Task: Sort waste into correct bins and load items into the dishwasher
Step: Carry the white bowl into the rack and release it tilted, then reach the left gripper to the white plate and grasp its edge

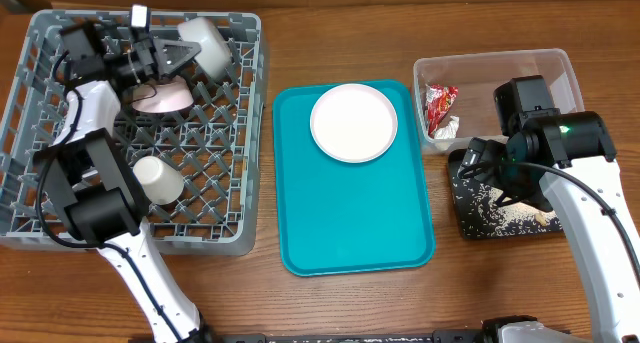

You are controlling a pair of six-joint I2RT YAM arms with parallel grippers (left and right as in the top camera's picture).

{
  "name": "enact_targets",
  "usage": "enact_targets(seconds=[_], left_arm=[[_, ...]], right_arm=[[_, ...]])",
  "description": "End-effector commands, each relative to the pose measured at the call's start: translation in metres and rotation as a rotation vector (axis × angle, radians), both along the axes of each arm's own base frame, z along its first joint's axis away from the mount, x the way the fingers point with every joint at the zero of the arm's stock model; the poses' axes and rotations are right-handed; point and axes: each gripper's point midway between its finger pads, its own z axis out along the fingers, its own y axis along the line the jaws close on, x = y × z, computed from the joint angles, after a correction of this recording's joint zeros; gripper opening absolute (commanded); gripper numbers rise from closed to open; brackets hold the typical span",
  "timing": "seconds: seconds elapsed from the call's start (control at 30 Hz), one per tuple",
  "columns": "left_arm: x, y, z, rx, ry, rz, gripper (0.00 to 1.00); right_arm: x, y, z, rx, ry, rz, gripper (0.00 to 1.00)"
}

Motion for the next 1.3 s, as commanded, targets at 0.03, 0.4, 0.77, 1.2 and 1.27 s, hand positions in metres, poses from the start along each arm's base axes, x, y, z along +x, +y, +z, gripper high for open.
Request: enact_targets(seconds=[0.03, 0.4, 0.77, 1.2, 1.27], left_arm=[[-0.002, 0.024, -0.018, -0.040, 0.083, 0.039, 0.18], [0.001, 0.047, 0.005, 0.020, 0.052, 0.132, 0.98], [0.000, 0.041, 0.085, 0.300, -0.044, 0.350, 1.00], [-0.058, -0.030, 0.059, 0.975, 0.185, 0.430, 1.00], [-0.069, -0.057, 0.053, 1.025, 0.222, 0.395, 1.00]], right_arm=[[0.003, -0.003, 0.006, -0.015, -0.026, -0.005, 1.00], [0.003, -0.003, 0.006, -0.015, -0.025, -0.004, 1.00], [0.003, -0.003, 0.006, -0.016, -0.023, 0.003, 1.00], [0.004, -0.003, 0.006, -0.015, -0.027, 0.002, 1.00], [0.004, -0.003, 0.006, -0.015, -0.027, 0.002, 1.00]])
